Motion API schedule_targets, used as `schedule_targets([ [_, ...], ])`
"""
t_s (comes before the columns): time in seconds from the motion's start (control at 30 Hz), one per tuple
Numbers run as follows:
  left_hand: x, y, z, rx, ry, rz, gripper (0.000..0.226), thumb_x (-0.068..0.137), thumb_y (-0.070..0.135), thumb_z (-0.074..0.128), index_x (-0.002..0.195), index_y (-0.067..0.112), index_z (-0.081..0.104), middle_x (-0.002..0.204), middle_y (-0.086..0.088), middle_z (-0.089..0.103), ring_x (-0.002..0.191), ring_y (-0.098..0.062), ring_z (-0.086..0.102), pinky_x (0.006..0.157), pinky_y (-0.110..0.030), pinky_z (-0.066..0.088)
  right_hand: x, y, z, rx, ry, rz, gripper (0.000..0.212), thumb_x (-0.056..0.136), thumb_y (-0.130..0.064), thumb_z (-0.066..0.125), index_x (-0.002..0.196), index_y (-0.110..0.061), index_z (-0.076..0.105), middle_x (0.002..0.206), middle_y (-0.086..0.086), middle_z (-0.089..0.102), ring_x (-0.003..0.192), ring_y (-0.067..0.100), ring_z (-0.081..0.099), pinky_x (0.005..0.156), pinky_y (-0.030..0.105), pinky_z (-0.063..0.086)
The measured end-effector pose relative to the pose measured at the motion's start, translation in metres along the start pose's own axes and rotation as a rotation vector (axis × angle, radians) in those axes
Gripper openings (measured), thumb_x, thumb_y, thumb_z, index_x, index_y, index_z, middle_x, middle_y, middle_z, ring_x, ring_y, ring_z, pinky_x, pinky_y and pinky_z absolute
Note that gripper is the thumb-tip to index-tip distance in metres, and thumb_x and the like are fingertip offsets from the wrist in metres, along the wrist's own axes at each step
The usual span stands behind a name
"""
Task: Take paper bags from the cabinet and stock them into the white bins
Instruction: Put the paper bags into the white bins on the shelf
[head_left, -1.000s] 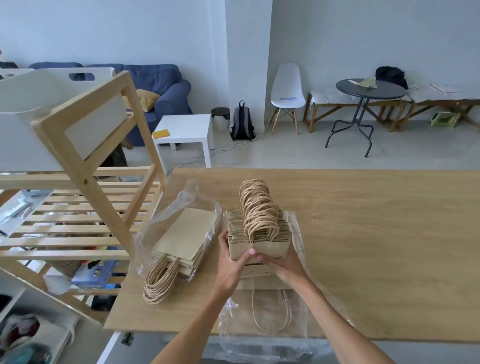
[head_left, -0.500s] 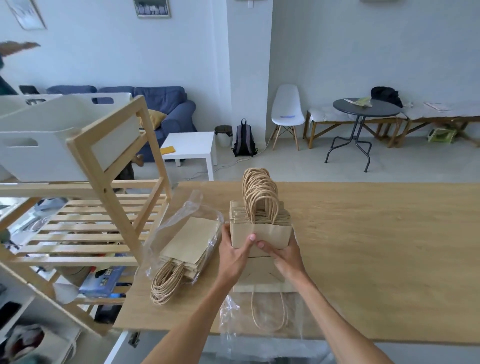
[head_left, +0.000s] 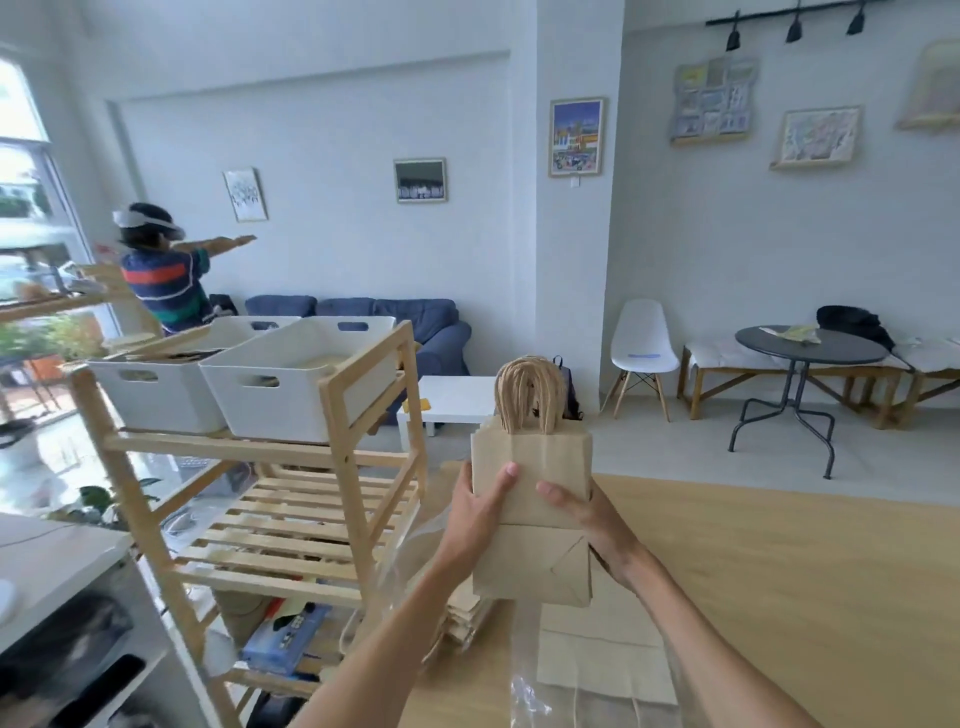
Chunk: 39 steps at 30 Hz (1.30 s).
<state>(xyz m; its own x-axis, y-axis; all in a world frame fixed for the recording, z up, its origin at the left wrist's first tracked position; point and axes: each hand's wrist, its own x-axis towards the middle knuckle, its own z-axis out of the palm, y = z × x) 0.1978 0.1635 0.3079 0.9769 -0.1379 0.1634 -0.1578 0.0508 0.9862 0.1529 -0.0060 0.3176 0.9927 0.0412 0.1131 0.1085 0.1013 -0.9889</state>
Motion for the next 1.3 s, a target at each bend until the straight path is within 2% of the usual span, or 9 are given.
schedule_targets([
  [0.2,0.007,0.033,-0.049,0.01,0.032,0.03,0.073,0.073,0.062,0.076,0.129,0.024,0.05,0.113,-0.005,0.071,0.091,-0.016,0.075,0.071,-0.03,0.061,0.027,-0.022,0.043,0.01,-0.011,-0.044,0.073,0.057,-0.041,0.09,0.119,-0.008,0.072,0.11,0.013,0.077,0.099,0.03,0.075,0.08,0.04,0.061],
  [0.43,0.047,0.071,-0.1,0.049,0.076,0.117,0.091,0.06,0.067,0.081,0.135,0.026,0.049,0.116,-0.003,0.07,0.101,-0.018,0.072,0.085,-0.038,0.061,0.069,-0.053,0.087,0.004,-0.052,-0.211,0.066,0.06,-0.038,0.091,0.117,-0.012,0.072,0.105,0.006,0.079,0.096,0.024,0.077,0.071,0.031,0.062],
  [0.53,0.073,0.092,-0.124,0.089,0.09,0.208,0.062,0.072,0.05,0.082,0.123,0.031,0.054,0.107,0.005,0.071,0.093,-0.004,0.072,0.079,-0.028,0.06,0.102,-0.072,0.103,-0.087,-0.175,-0.274,0.055,0.077,-0.012,0.089,0.126,-0.012,0.066,0.113,0.006,0.077,0.104,0.023,0.074,0.08,0.03,0.061],
  [0.63,0.103,0.116,-0.154,0.132,0.138,0.286,0.048,0.074,0.046,0.081,0.111,0.038,0.054,0.102,0.009,0.07,0.087,-0.001,0.071,0.077,-0.024,0.058,0.144,-0.097,0.125,-0.192,-0.214,-0.366,0.057,0.073,-0.005,0.086,0.126,-0.01,0.065,0.112,0.004,0.077,0.105,0.022,0.074,0.08,0.028,0.061],
  [0.8,0.151,0.163,-0.204,0.12,0.143,0.412,0.08,0.063,0.051,0.077,0.127,0.009,0.055,0.105,0.006,0.072,0.096,-0.005,0.07,0.089,-0.029,0.057,0.213,-0.138,0.171,-0.292,-0.091,-0.506,0.07,0.063,-0.012,0.095,0.125,-0.018,0.063,0.109,-0.007,0.076,0.098,0.004,0.072,0.075,0.017,0.058],
  [0.97,0.198,0.187,-0.268,0.316,0.074,0.485,0.086,0.068,0.063,0.077,0.127,0.006,0.053,0.115,-0.003,0.068,0.108,-0.017,0.066,0.09,-0.03,0.056,0.275,-0.155,0.209,-0.347,-0.02,-0.62,0.076,0.06,-0.016,0.098,0.124,-0.022,0.058,0.108,-0.016,0.074,0.1,-0.002,0.07,0.082,0.015,0.056],
  [1.1,0.218,0.173,-0.335,0.427,0.055,0.424,0.075,0.091,0.062,0.047,0.139,0.004,0.044,0.125,0.007,0.058,0.115,0.009,0.054,0.109,-0.036,0.043,0.317,-0.148,0.239,-0.415,0.014,-0.675,0.079,0.059,-0.018,0.099,0.121,-0.024,0.051,0.102,-0.018,0.072,0.094,-0.007,0.069,0.079,0.011,0.054],
  [1.2,0.228,0.143,-0.38,0.318,0.197,0.304,0.102,0.077,0.09,0.025,0.141,0.015,0.05,0.138,-0.002,0.059,0.128,-0.01,0.054,0.115,-0.046,0.035,0.354,-0.131,0.256,-0.544,0.014,-0.688,0.079,0.06,-0.03,0.099,0.119,-0.029,0.047,0.101,-0.013,0.072,0.096,0.008,0.071,0.081,0.024,0.058],
  [1.3,0.244,0.121,-0.408,0.291,0.22,0.245,0.1,0.075,0.087,0.036,0.141,0.013,0.05,0.136,-0.006,0.059,0.121,-0.019,0.057,0.107,-0.045,0.042,0.391,-0.115,0.267,-0.782,-0.055,-0.592,0.081,0.068,-0.016,0.087,0.135,-0.023,0.042,0.108,0.0,0.067,0.102,0.028,0.067,0.087,0.039,0.056],
])
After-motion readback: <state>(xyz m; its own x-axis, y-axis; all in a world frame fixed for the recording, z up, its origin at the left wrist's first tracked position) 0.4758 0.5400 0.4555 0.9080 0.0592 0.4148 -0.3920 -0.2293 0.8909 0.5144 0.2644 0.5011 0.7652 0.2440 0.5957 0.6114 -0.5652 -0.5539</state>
